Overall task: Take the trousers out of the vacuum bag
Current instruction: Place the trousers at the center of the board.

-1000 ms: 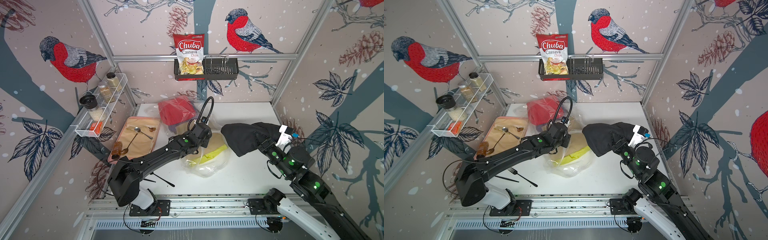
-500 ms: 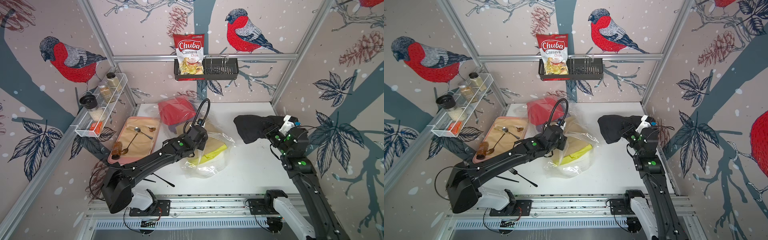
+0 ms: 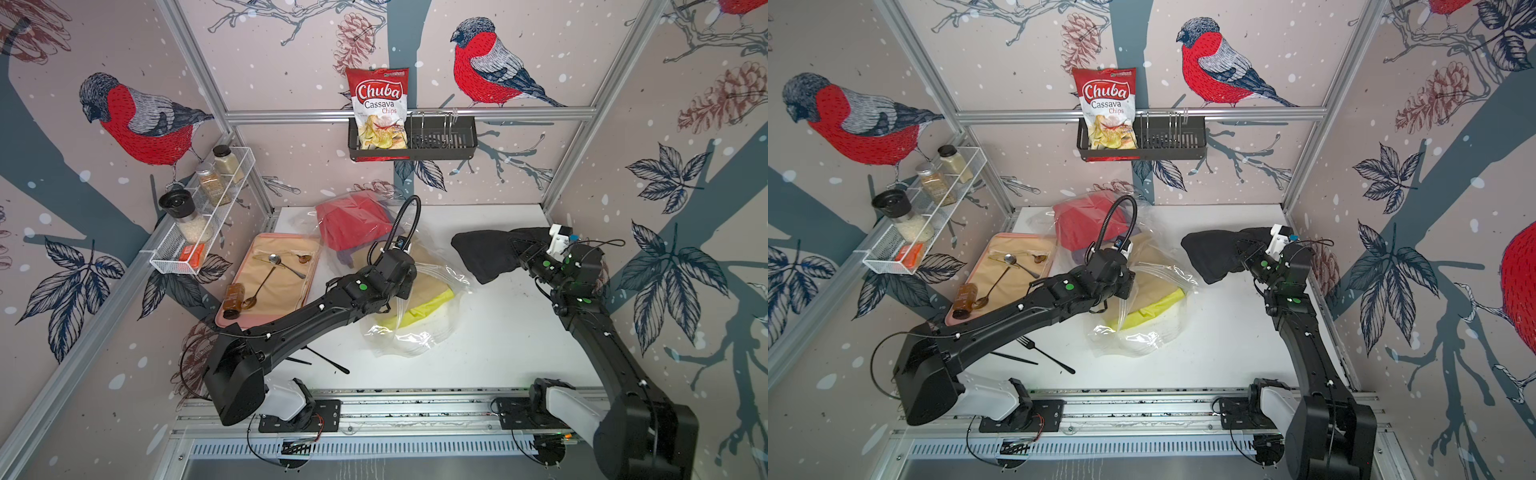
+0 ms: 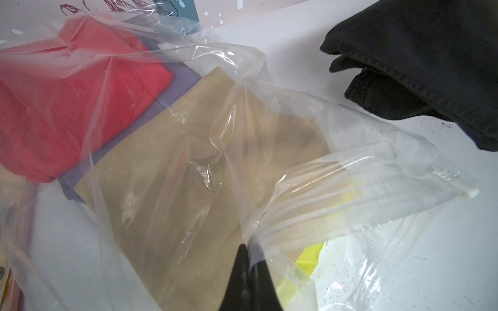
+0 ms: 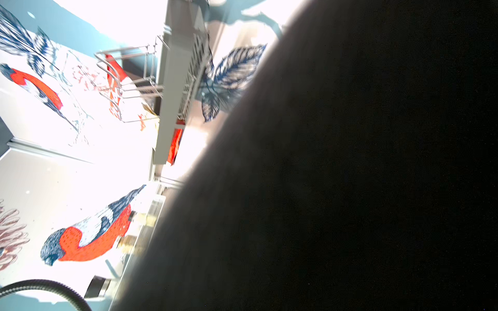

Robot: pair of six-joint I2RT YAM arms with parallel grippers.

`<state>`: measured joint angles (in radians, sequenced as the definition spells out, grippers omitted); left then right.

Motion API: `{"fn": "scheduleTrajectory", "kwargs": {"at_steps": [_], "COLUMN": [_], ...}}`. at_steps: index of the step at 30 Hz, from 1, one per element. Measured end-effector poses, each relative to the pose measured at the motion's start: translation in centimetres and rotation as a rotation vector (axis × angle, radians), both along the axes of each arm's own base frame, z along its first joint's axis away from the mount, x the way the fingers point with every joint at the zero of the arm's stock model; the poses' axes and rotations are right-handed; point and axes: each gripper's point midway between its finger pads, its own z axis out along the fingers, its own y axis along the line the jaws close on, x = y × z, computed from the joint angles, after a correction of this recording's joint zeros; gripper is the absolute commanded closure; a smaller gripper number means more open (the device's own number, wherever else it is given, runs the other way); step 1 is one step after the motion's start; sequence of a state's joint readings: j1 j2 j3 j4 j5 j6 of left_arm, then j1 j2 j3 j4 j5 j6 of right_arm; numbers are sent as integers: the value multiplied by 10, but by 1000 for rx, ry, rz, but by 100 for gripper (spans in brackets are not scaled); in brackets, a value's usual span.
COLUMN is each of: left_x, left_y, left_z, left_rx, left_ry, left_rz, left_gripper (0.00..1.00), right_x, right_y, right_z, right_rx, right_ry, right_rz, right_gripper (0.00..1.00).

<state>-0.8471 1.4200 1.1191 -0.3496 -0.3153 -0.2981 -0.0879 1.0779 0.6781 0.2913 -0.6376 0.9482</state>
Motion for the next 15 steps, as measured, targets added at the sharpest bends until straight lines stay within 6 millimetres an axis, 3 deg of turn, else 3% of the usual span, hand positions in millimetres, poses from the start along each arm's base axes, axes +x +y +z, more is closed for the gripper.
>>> {"fn": "scheduleTrajectory", "kwargs": {"at_steps": [6, 12, 15], "left_x": [0, 1, 1], "left_y": [0, -1, -1], "left_z": [0, 2, 6], "left_rx": [0, 0, -2], "left_ry": [1, -3, -8], "left_rz": [0, -1, 0], "left_gripper": [100, 100, 100], "right_x": [-1, -20, -33], "right_y": [1, -4, -7], "right_z": [-31, -77, -89], "right_rx": [-17, -32, -38], "right_ry": [52, 141, 160], "right_rz": [22, -7, -28], "right_gripper": [100, 100, 97]}}
